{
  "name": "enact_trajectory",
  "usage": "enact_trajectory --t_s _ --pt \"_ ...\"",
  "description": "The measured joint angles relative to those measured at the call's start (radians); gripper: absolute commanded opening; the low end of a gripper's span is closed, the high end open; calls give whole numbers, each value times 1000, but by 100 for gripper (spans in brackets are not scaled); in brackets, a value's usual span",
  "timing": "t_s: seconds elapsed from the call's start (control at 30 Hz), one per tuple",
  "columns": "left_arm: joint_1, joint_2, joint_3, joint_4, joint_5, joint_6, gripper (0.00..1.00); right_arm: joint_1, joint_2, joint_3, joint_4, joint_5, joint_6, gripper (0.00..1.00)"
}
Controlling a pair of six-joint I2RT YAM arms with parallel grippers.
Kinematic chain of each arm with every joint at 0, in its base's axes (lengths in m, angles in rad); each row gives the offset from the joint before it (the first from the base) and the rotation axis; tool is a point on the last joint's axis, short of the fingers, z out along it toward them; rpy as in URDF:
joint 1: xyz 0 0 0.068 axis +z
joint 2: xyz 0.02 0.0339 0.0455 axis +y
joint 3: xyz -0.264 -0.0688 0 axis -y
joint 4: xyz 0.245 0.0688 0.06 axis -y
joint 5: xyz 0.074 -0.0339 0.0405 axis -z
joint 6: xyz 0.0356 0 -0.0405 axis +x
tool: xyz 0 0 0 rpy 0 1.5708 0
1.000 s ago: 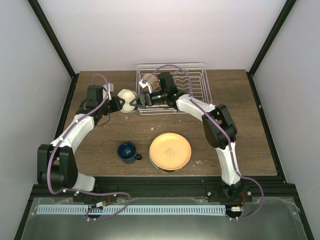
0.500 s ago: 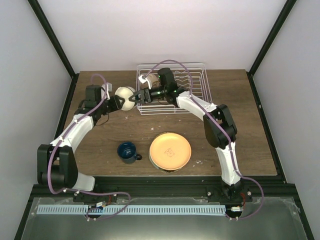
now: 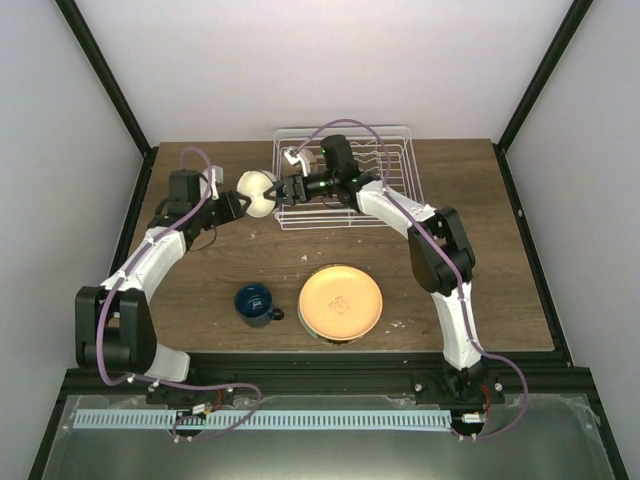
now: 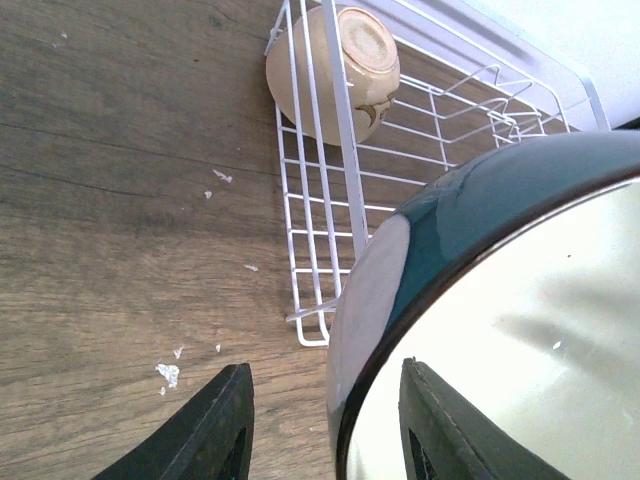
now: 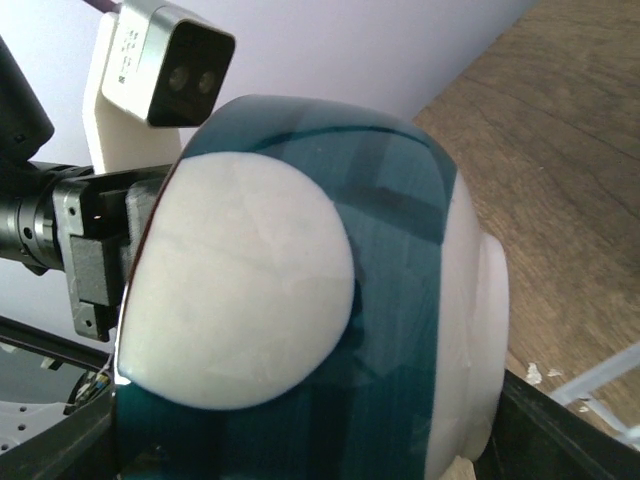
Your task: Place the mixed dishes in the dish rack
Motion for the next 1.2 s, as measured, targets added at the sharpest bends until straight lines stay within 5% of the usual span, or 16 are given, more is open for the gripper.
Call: enact_trajectory --t_s 0.27,1.2 --pt "9 2 12 16 90 -5 66 -29 0 8 -77 95 -64 68" --pt "81 -78 5 53 180 -23 67 -34 -77 58 -300 636 -365 68"
